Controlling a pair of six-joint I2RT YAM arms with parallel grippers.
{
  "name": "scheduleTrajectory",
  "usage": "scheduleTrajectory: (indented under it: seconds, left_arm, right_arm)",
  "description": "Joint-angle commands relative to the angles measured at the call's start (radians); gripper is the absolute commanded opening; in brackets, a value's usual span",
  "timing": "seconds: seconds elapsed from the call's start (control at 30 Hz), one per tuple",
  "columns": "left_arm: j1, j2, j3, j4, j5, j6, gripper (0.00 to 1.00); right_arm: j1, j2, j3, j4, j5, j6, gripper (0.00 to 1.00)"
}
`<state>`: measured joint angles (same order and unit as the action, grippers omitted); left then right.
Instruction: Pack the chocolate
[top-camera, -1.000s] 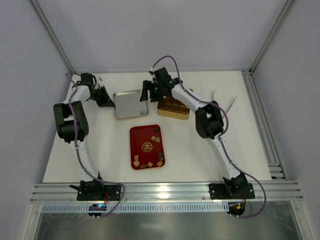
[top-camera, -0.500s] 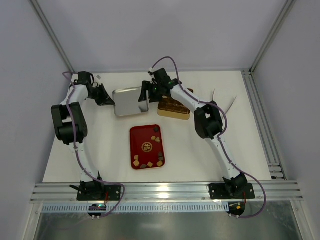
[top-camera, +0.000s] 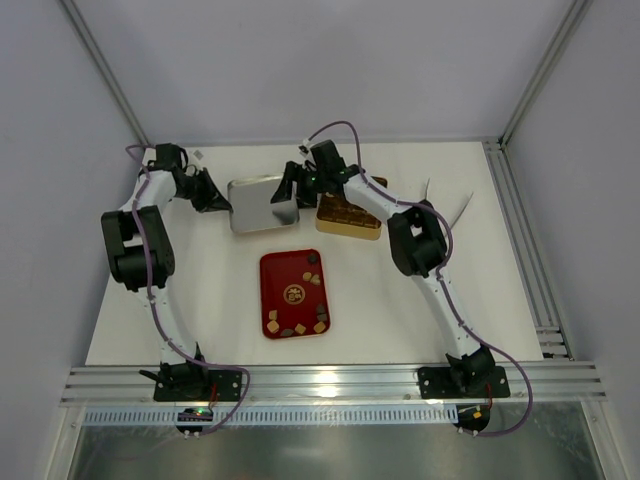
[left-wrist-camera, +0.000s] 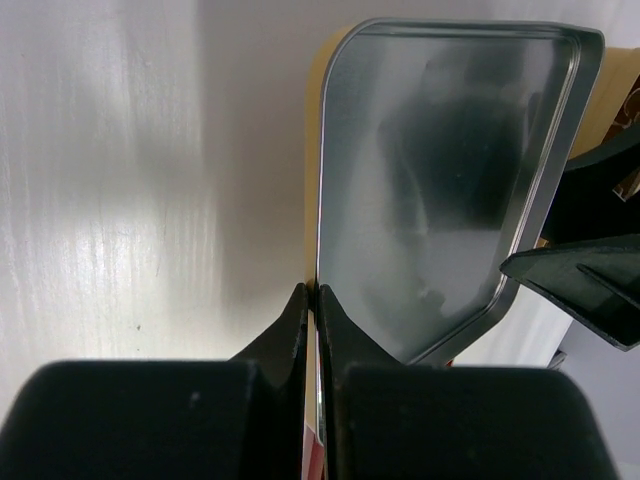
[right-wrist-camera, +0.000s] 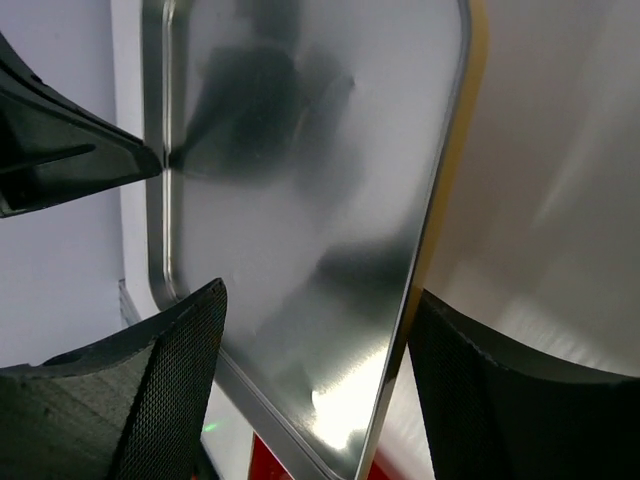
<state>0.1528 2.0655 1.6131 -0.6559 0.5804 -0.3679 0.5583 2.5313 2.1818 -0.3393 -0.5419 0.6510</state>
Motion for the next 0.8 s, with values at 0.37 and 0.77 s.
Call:
scheduleTrajectory:
  seconds: [0.37, 0.77]
  left_arm:
    - [0.005, -0.11, -0.027, 0.027, 0.084, -0.022, 0.0]
    - [-0.027, -0.174, -0.05, 0.027, 0.019, 0.001, 0.28]
  right_arm:
    - [-0.024, -0.086, -0.048, 0.261, -0.178, 0.239, 0.44]
    - [-0.041, -0.17, -0.14, 0.367, -0.201, 0.326, 0.06]
